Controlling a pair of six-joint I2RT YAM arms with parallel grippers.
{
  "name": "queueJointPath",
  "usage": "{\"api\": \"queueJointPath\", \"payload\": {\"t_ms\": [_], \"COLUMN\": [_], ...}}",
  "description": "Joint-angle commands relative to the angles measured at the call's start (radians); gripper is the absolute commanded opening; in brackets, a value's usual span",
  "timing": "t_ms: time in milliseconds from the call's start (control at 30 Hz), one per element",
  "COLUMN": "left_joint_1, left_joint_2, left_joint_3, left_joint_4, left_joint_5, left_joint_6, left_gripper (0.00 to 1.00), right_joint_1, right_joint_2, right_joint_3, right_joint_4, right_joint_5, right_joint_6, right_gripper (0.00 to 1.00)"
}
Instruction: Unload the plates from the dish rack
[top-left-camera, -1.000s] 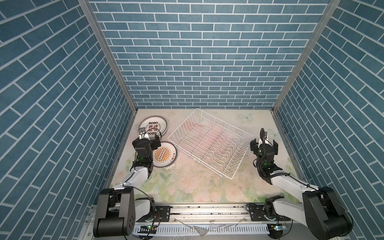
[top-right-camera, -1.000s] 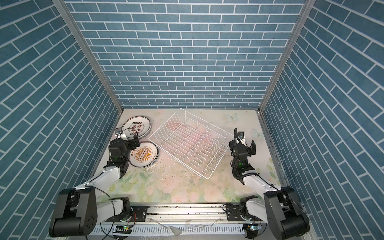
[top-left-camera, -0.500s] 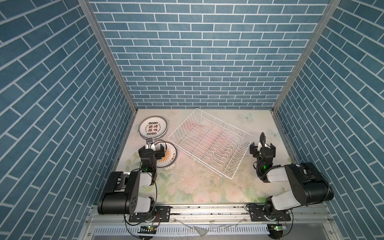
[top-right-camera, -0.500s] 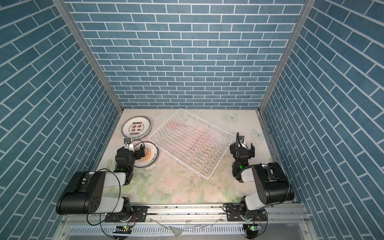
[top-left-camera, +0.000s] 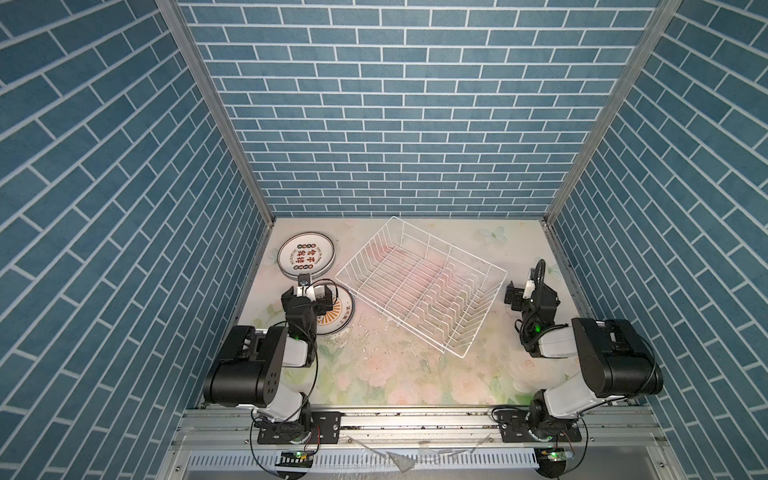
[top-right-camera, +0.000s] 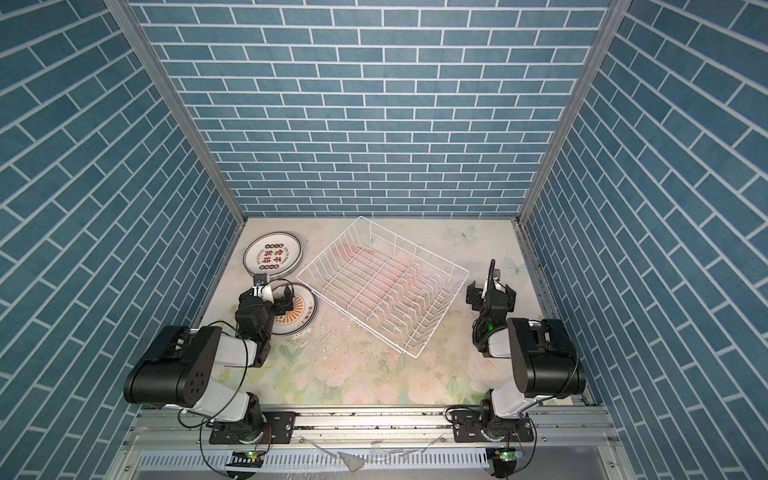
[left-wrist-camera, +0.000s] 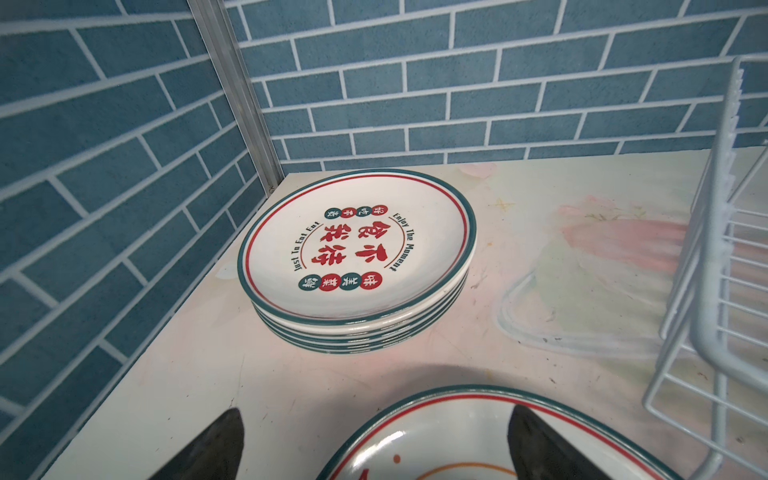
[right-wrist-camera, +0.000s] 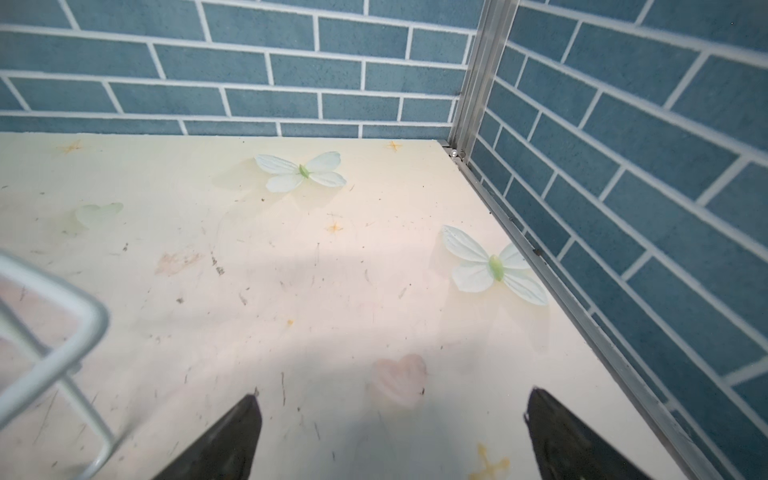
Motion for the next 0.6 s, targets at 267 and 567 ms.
{"api": "queueJointPath", "payload": {"t_ms": [267, 567], "left_joint_1": [-0.008, -0.015], "left_joint_2": [0.002, 0.004], "left_joint_3": [0.131, 0.137], "left_joint_4": [-0.207, -0.219], "left_joint_5": [-0.108, -0.12], "left_joint_6": [-0.025, -0.022], "left_gripper": [0.99, 0.99], "right_joint_1": [-0.007, -0.008], "right_joint_2": [-0.01, -0.009], "right_joint_3": [0.027, 0.036], "right_joint_4": [-0.056, -0.073], "right_joint_5": [0.046, 0.04], "right_joint_6": [0.04, 0.044], "right_gripper": [0.99, 0.99]}}
